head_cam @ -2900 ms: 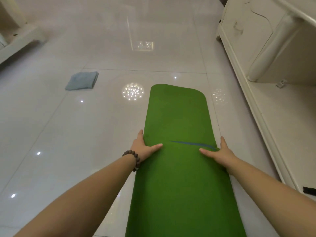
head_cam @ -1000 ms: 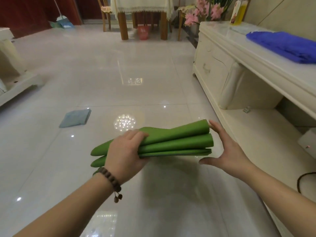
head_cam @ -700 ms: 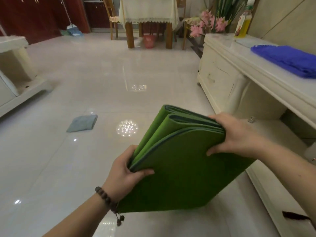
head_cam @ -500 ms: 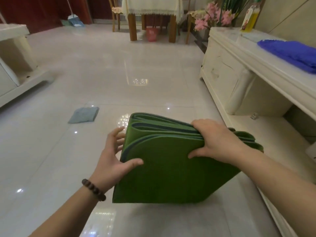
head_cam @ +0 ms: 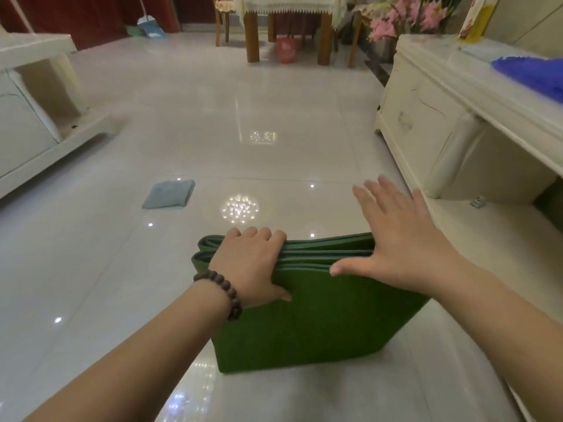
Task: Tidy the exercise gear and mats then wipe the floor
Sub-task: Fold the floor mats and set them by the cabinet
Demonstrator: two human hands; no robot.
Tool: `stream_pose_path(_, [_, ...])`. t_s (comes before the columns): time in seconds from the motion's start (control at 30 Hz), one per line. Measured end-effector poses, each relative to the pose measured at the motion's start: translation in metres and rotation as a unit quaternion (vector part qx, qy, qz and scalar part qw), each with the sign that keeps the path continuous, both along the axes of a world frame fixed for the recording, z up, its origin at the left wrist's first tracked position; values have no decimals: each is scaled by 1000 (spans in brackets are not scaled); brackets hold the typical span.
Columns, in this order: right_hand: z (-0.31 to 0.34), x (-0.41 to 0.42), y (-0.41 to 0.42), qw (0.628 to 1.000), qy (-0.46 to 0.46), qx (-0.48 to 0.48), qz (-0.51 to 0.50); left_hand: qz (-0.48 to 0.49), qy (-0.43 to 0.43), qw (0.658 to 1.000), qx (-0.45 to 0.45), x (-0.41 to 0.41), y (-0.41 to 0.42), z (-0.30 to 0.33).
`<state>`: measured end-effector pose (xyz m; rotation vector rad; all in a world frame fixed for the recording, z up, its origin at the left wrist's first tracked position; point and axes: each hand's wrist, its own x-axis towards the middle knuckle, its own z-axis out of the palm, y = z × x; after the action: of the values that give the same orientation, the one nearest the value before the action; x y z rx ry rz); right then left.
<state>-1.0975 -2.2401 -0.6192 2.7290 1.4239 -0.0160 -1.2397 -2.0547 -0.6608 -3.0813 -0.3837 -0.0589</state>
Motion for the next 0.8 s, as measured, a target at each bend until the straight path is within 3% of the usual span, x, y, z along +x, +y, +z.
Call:
stream_pose_path(0.1, [-20,-11,6,998,23,-48,45,3,4,1000,-1,0,-1,2])
stream_pose_path(0.2, [-18,2,6,996,58,-66,30,2,9,1000,-5,-4,-1,1])
stream_pose_path(0.47, [-20,12,-10,996,-8,-43,80,-8,44,999,-12,2,7,11])
stream_pose_path(0.67, [-15,29,-18,973,-206,70,73,-8,-117,987,108,16,3,15])
stream_pose_path(0.8, [-68,27,-34,946,-276,161,55,-32,-245,959,141,14,-7,-39])
